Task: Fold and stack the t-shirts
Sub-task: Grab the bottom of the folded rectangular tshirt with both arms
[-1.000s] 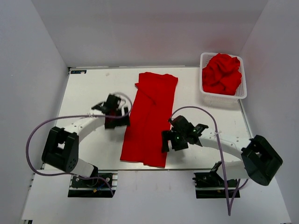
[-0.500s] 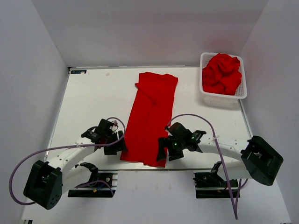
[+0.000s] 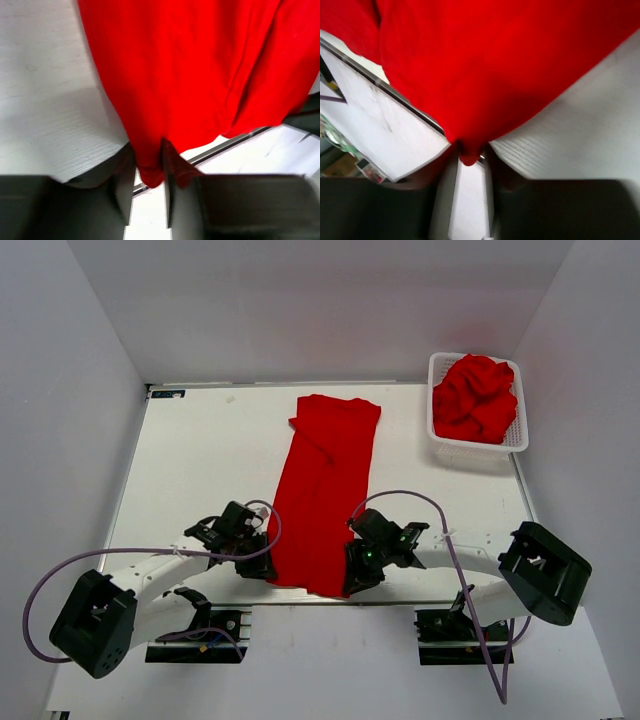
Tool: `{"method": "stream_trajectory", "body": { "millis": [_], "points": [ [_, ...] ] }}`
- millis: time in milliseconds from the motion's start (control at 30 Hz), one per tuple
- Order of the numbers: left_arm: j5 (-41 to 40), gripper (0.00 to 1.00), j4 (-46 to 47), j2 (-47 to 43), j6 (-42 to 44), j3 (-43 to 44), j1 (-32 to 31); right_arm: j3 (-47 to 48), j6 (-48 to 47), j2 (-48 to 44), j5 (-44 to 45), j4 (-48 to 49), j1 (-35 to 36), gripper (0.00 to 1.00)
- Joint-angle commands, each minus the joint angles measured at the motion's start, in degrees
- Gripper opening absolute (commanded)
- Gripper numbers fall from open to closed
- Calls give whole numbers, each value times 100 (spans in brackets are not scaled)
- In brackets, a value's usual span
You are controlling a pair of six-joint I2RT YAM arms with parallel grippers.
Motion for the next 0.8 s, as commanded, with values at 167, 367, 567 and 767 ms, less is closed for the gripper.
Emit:
{"method": "stream_trajectory", "body": {
  "millis": [167,367,567,767],
  "points": [
    [-329,2,-330,8,112,241,-250,211,17,-205,286,-262,88,0],
    [-470,0,-559,-115,349,1023,-251,562,-500,-522,584,-332,53,0],
    [-584,0,-437,306,481,1788,-251,1204,-721,-470,1506,-992,-52,0],
    [-1434,0,-437,1166,235,2544,-145,1538,-940,-180,1789,-1062,-544,0]
  ]
}}
